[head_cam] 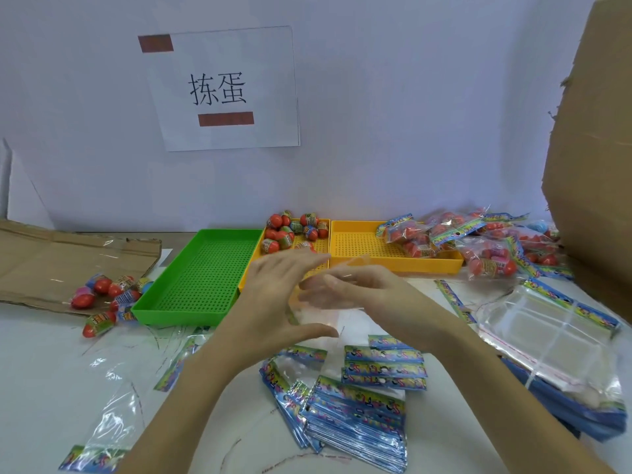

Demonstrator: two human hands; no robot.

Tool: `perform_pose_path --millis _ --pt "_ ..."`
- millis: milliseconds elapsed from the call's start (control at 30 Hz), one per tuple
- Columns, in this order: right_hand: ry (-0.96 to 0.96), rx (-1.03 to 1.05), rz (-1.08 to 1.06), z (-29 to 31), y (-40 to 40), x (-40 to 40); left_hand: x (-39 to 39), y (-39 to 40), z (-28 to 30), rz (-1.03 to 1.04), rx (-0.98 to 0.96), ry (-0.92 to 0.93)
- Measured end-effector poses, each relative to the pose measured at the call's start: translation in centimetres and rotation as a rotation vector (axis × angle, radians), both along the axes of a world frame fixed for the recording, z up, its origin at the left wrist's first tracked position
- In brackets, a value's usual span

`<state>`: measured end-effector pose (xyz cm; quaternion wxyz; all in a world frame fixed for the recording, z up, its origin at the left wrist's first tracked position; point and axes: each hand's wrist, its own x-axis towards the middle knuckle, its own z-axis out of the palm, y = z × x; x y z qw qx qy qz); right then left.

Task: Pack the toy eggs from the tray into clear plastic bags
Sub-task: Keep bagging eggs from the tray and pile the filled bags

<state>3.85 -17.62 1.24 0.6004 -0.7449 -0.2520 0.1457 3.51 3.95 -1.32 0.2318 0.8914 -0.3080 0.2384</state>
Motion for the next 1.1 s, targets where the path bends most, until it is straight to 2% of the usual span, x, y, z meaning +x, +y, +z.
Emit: perform_pose_path --millis 100,167,300,367,467,533,800,867,967,1100 --pt "-0.087 -0.044 0.005 0.0 0.3 -0.3 -0.1 -0.3 -0.3 0.006 -0.026 0.016" --pt "-0.182 -0.067 -0.072 0.3 0.4 -0.2 0.0 0.2 0.0 0.018 -0.092 0.039" --pt "-0.218 0.182 -0.226 0.6 -0.2 0.6 0.5 1.8 0.3 0.093 -0.234 0.091" --pt "-0.272 0.194 -0.325 0.0 -0.7 1.3 0.9 2.5 0.1 0.203 -0.331 0.122" --pt "-0.374 -0.012 -0.409 -1.4 -0.2 2.5 1.5 3.0 -0.3 0.298 -0.477 0.213" --pt "-0.419 -0.214 -0.363 -2.0 0.9 3.6 1.7 3.0 -0.5 0.319 -0.534 0.247" --pt "-0.576 -0.830 -0.293 -2.1 6.5 10.1 1.9 3.3 -0.7 0.322 -0.599 0.302" --pt "-0.618 -0.917 -0.318 -2.3 7.1 10.9 1.8 3.2 -0.7 0.322 -0.589 0.303" --pt "-0.634 -0.876 -0.373 -2.6 7.4 11.2 1.8 3.2 -0.7 0.323 -0.587 0.303" --pt "-0.553 -0.472 -0.526 -2.8 6.7 10.1 1.9 3.3 -0.7 0.325 -0.605 0.318"
